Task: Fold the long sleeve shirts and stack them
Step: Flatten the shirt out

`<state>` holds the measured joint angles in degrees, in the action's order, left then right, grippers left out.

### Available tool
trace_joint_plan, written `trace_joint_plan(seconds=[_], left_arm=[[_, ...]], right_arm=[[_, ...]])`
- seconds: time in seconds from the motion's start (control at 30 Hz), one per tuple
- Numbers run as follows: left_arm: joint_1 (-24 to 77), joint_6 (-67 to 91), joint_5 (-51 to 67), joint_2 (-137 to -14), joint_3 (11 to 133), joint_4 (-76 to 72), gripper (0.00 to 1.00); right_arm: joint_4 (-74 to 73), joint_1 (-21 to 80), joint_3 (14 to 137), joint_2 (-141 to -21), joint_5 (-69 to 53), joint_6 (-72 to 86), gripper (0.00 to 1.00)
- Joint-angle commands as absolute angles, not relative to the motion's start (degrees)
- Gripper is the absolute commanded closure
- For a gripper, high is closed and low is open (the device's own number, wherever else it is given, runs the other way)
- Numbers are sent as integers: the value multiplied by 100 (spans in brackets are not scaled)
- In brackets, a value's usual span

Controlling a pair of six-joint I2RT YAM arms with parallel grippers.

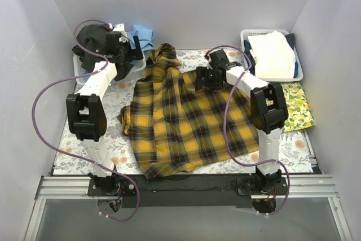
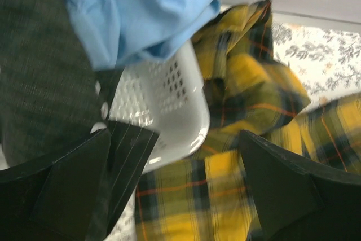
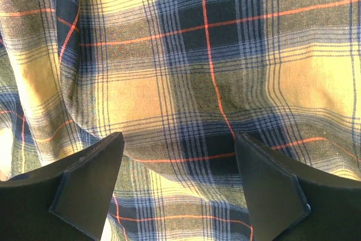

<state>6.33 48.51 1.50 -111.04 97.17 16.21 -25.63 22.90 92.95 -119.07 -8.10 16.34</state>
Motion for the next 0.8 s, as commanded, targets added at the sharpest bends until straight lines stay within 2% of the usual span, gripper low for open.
trace_joint_plan(seconds=[0.0,0.23,0.4,0.67,0.77], left_arm=[[536,5501,729,-10538,8983,1696,2],[352,5827,1080,-9836,8008,1494,2],[273,6073,1081,-9967,7595,1503,2],[9,6293,72,-10493,7435,862,2],[-386,6451,-280,-10556,7444,722,2]], right_arm=[[-2619,2285,9343,-11707,-940,1784,14],[-2619,2329,9194,-11540,-862,1854,15],[-2610,2329,9044,-11400,-817,1881,15],[-2619,2338,8833,-11241,-747,1890,15],[-2610,2338,8780,-11189,-721,1872,15]])
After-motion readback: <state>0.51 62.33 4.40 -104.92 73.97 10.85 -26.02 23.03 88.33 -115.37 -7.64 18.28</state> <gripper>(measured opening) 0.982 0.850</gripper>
